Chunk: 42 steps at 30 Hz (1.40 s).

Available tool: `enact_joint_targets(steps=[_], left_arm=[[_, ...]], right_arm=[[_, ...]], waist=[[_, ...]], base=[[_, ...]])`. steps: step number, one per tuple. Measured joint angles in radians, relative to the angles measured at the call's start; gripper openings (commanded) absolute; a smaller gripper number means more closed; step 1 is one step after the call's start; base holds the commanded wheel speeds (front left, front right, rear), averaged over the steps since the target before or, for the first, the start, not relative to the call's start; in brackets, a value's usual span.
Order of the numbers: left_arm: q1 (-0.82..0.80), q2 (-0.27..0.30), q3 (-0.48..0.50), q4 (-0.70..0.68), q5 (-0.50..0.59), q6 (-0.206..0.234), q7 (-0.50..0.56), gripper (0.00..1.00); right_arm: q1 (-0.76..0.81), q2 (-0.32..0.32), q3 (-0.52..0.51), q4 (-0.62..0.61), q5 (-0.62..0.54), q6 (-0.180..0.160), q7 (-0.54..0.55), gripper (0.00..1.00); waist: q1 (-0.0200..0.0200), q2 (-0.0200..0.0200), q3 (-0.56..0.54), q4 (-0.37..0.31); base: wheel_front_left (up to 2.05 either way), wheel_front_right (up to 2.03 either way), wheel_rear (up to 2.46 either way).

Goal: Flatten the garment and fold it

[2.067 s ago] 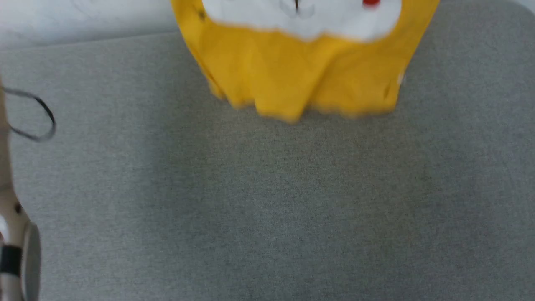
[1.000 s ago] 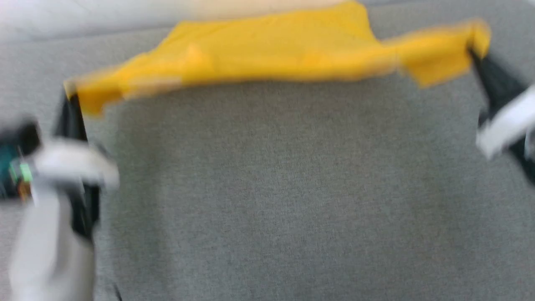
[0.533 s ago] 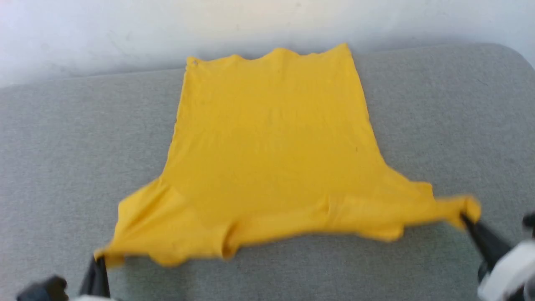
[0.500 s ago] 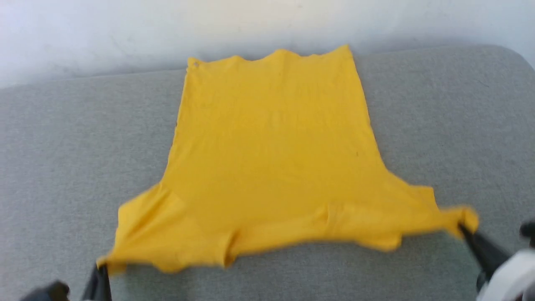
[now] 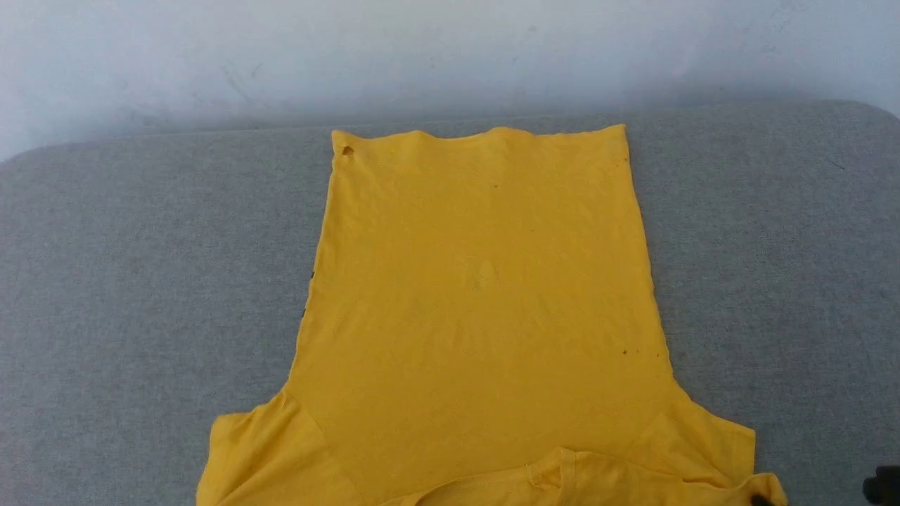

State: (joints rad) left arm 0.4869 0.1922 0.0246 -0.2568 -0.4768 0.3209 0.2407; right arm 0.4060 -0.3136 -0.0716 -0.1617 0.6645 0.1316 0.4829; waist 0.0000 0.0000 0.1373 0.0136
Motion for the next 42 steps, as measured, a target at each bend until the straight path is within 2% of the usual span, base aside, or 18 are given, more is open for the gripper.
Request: enact_joint_targets(steps=[1,4,7,12,17,23,27,36,41,42], left_arm=[[-0.001,-0.005,-0.003,-0.005,0.0,0.002,-0.007,0.0],[-0.007,-0.015,-0.017,-0.013,0.002,0.006,-0.021,0.0],[-0.025,-0.023,-0.028,-0.026,0.005,0.006,-0.04,0.0],[-0.072,-0.034,-0.046,-0.058,0.017,0.004,-0.08,0.0],[-0.137,-0.058,-0.086,-0.081,0.046,-0.004,-0.131,0.0],[-0.205,-0.099,-0.135,-0.086,0.036,-0.024,-0.216,0.0],[-0.243,-0.12,-0.176,-0.075,0.0,-0.047,-0.262,0.0],[-0.306,-0.132,-0.255,-0.034,-0.043,-0.074,-0.323,0.0],[-0.323,-0.134,-0.269,-0.007,-0.059,-0.078,-0.334,0.0],[-0.326,-0.132,-0.269,0.001,-0.057,-0.08,-0.337,0.0]], right_arm=[[-0.003,0.008,-0.007,-0.025,0.012,0.0,0.0,1.0],[-0.045,0.017,-0.055,-0.077,0.032,0.0,-0.03,1.0],[-0.152,0.013,-0.132,-0.054,0.006,0.0,-0.097,1.0],[-0.434,-0.022,-0.156,0.15,-0.033,0.0,-0.168,1.0],[-0.73,-0.087,-0.114,0.41,-0.048,0.0,-0.182,1.0],[-1.011,-0.172,-0.046,0.669,-0.058,0.0,-0.111,1.0],[-1.144,-0.216,-0.008,0.789,-0.058,0.0,-0.03,1.0],[-1.33,-0.262,0.076,0.94,-0.065,0.0,0.167,1.0],[-1.391,-0.283,0.081,1.007,-0.069,0.0,0.288,1.0],[-1.407,-0.288,0.081,1.017,-0.071,0.0,0.322,0.47]], waist=[[0.0,0.0,-0.001,0.005],[0.0,0.0,-0.003,0.023],[0.0,0.0,0.0,0.041],[0.0002,0.0,0.029,0.068],[0.0003,0.0,0.076,0.112],[0.0003,0.0,0.14,0.19],[0.0004,0.0,0.186,0.249],[0.0003,0.0,0.303,0.36],[-0.0002,0.0,0.353,0.404],[-0.0003,0.0,0.359,0.411]], base=[[0.0,0.0,0.0],[0.0,0.0,0.0],[0.0,0.0,0.0],[0.0,0.0,0.0],[0.0,0.0,0.0],[0.0,0.0,0.0],[0.0,0.0,0.0],[0.0,0.0,0.0],[0.0,0.0,0.0],[0.0,0.0,0.0]])
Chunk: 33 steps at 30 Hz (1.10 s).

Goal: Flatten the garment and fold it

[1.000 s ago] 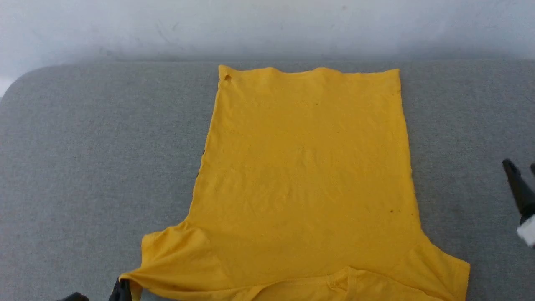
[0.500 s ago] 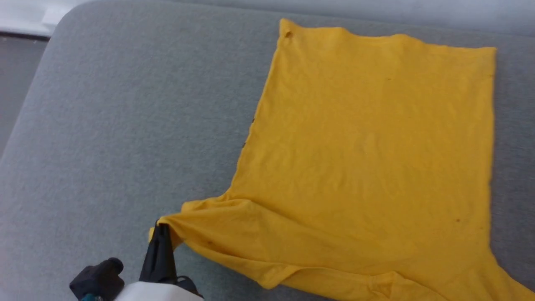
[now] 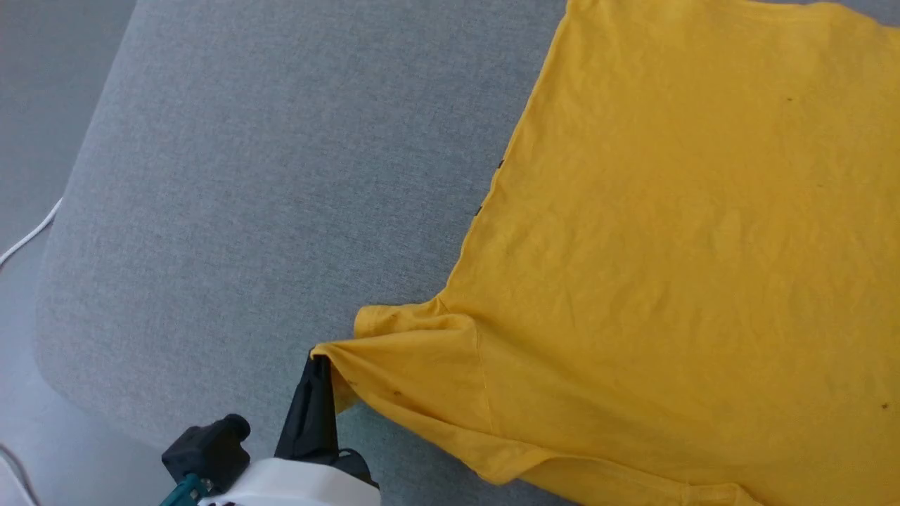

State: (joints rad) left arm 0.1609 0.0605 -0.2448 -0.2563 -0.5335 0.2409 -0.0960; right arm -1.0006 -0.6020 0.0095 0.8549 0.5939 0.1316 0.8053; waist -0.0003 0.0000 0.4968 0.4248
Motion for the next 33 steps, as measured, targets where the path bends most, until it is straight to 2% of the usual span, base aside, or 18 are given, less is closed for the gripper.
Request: enact_joint_targets(steps=[1,2,4,8,14,18,22,25,28,31,33], left_arm=[[-0.002,0.005,0.0,0.009,0.008,0.0,-0.001,0.0],[-0.004,0.006,0.002,0.015,0.009,0.0,-0.002,0.0],[-0.007,0.012,0.002,0.028,0.021,0.001,-0.002,0.0],[-0.009,0.018,0.009,0.041,0.026,0.006,-0.002,0.0],[-0.008,0.054,0.033,0.047,0.027,0.017,0.011,0.0],[0.007,0.079,0.057,0.046,0.033,0.037,0.03,0.0],[0.04,0.103,0.089,0.045,0.031,0.055,0.05,0.0],[0.066,0.123,0.111,0.042,0.03,0.07,0.066,0.0],[0.094,0.141,0.131,0.04,0.028,0.083,0.084,0.0],[0.12,0.152,0.146,0.036,0.022,0.092,0.098,0.0],[0.128,0.157,0.157,0.037,0.018,0.098,0.105,0.0]], right_arm=[[-0.014,-0.006,-0.001,0.007,-0.003,0.0,0.031,0.28],[-0.026,-0.012,-0.003,0.011,-0.004,0.0,0.054,0.0],[-0.04,-0.018,-0.004,0.015,-0.008,0.0,0.083,0.0],[-0.033,-0.008,0.02,-0.009,-0.029,-0.001,0.07,0.0],[0.051,-0.021,0.128,-0.15,-0.025,0.0,0.034,0.0],[0.136,-0.101,0.181,-0.311,0.023,0.0,0.009,0.0],[0.279,-0.203,0.185,-0.451,0.079,0.001,-0.024,0.0],[0.43,-0.259,0.148,-0.509,0.117,0.001,-0.04,0.0],[0.612,-0.267,0.082,-0.555,0.141,0.001,-0.046,0.0],[0.814,-0.237,-0.014,-0.6,0.155,0.001,-0.052,0.0],[0.946,-0.184,-0.095,-0.643,0.155,0.001,-0.047,0.0]], waist=[[0.0,0.0,0.006,0.006],[0.0,0.0,0.01,0.011],[0.0001,0.0,0.013,0.014],[0.0004,0.0,0.002,0.007],[0.0005,0.0,-0.051,-0.02],[0.0003,0.0,-0.101,-0.052],[0.0002,0.0,-0.147,-0.1],[0.0002,0.0,-0.178,-0.146],[0.0002,-0.0001,-0.209,-0.196],[0.0,0.0,-0.238,-0.249],[0.0,0.0,-0.255,-0.285]], base=[[0.0,0.0,0.0],[0.0,0.0,0.0],[0.0,0.0,0.0],[0.0,0.0,0.0],[0.0,0.0,0.0],[0.0,0.0,0.0],[0.0,0.0,0.0],[0.0,0.0,0.0],[0.0,0.0,0.0],[0.0,0.0,0.0],[0.0,0.0,0.0]])
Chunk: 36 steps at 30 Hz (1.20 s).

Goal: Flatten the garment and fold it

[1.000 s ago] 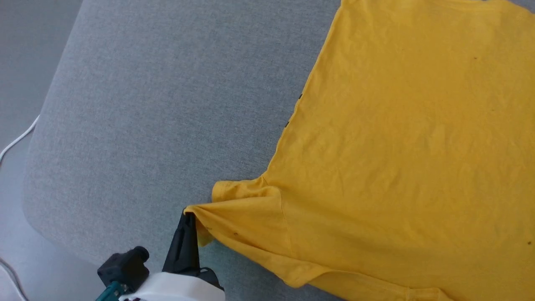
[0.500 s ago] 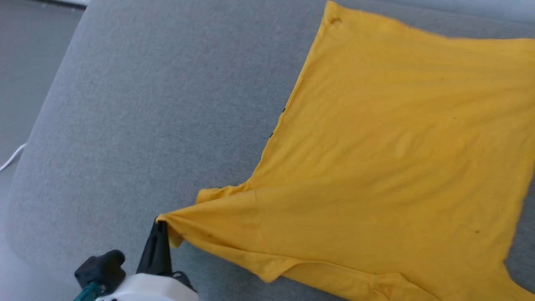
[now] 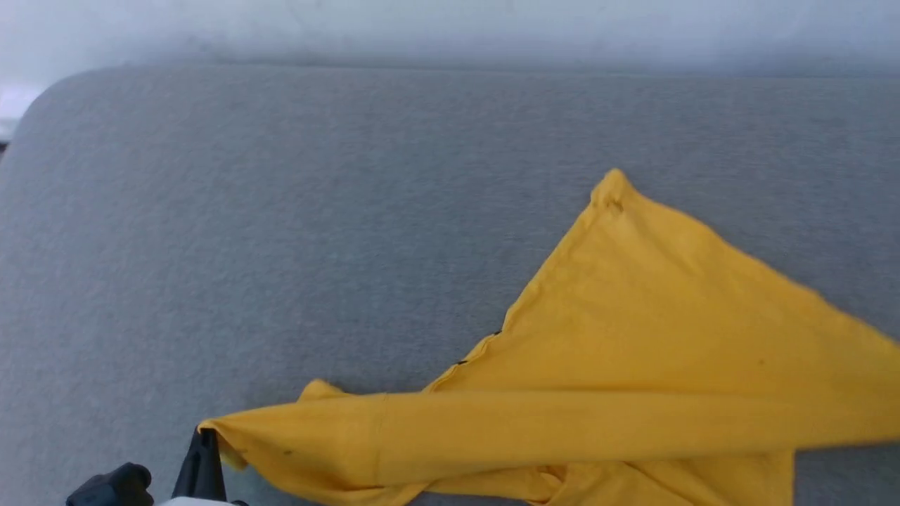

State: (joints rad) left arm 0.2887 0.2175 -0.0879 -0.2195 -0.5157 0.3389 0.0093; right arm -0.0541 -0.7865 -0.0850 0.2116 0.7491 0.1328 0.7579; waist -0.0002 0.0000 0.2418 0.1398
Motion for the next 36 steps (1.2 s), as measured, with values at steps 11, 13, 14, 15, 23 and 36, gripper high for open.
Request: enact_joint_targets(steps=[11,13,14,15,23,36], left_arm=[[0.003,0.017,0.017,0.014,-0.013,0.006,0.009,0.0],[0.0,0.017,0.016,0.016,-0.013,0.006,0.009,0.0],[-0.002,0.017,0.015,0.017,-0.013,0.006,0.009,0.0],[-0.005,0.017,0.013,0.017,-0.013,0.006,0.009,0.0],[-0.046,0.012,-0.017,0.009,-0.012,0.003,0.007,0.0],[-0.176,-0.027,-0.091,0.035,-0.008,-0.035,-0.02,0.0]], right_arm=[[0.438,0.441,-0.309,-0.263,-0.036,-0.001,0.052,1.0],[0.427,0.481,-0.347,-0.306,-0.042,-0.001,0.009,1.0],[0.42,0.486,-0.364,-0.323,-0.055,-0.001,-0.018,1.0],[0.402,0.493,-0.384,-0.336,-0.06,-0.001,-0.051,1.0],[0.135,0.458,-0.337,-0.321,-0.13,-0.002,-0.287,1.0],[-0.328,0.278,0.244,-0.022,-0.046,-0.001,-0.243,1.0]], waist=[[0.0,0.0,-0.056,-0.146],[0.0001,0.0,-0.061,-0.156],[0.0001,0.0,-0.063,-0.157],[0.0,0.0,-0.064,-0.156],[0.0003,0.0,-0.039,-0.119],[0.0005,0.0,0.067,-0.031]], base=[[0.0,0.0,0.0],[0.0,0.0,0.0],[0.0,0.0,0.0],[0.0,0.0,0.0],[0.0,0.0,0.0],[0.0,0.0,0.0]])
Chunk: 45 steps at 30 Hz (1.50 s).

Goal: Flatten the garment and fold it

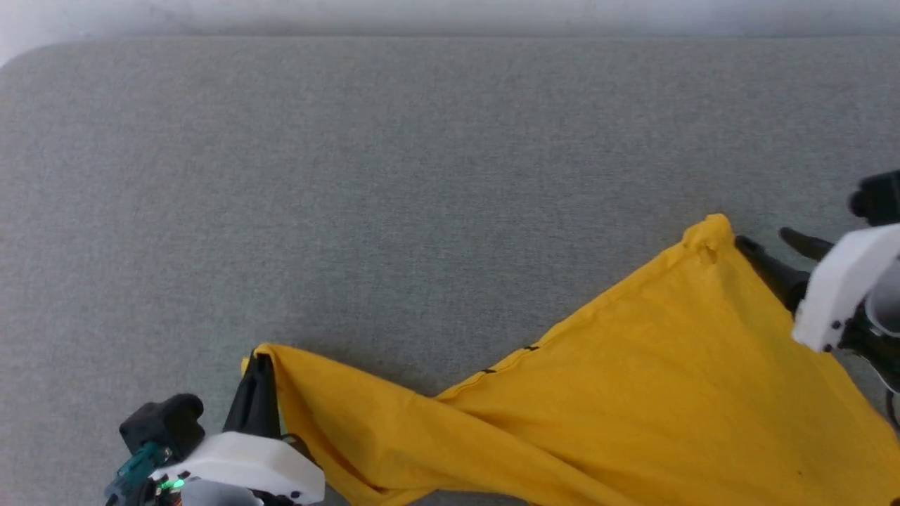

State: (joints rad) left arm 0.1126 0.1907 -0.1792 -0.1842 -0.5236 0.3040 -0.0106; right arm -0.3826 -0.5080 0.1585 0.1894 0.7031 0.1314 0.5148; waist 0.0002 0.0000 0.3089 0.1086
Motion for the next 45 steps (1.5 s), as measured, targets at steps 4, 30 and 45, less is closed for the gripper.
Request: enact_joint_targets(steps=[4,30,45], left_arm=[[-0.017,-0.011,-0.012,0.017,0.0,-0.005,-0.009,0.0],[-0.233,0.173,0.033,-0.006,0.045,-0.058,0.095,0.0],[-1.063,0.261,0.031,0.42,0.096,-0.192,0.108,0.0]], right_arm=[[-0.087,-0.019,0.151,0.079,0.061,0.0,0.047,1.0],[-0.269,-0.135,0.348,0.061,0.196,0.0,0.026,0.0],[-0.744,-0.038,0.181,0.302,-0.002,0.002,-0.262,0.0]], waist=[[0.0,0.0,0.024,0.026],[-0.0002,0.0,-0.093,-0.006],[0.0,0.0,-0.066,-0.152]], base=[[0.0,0.0,0.0],[0.0,0.0,0.0],[0.0,0.0,0.0]])
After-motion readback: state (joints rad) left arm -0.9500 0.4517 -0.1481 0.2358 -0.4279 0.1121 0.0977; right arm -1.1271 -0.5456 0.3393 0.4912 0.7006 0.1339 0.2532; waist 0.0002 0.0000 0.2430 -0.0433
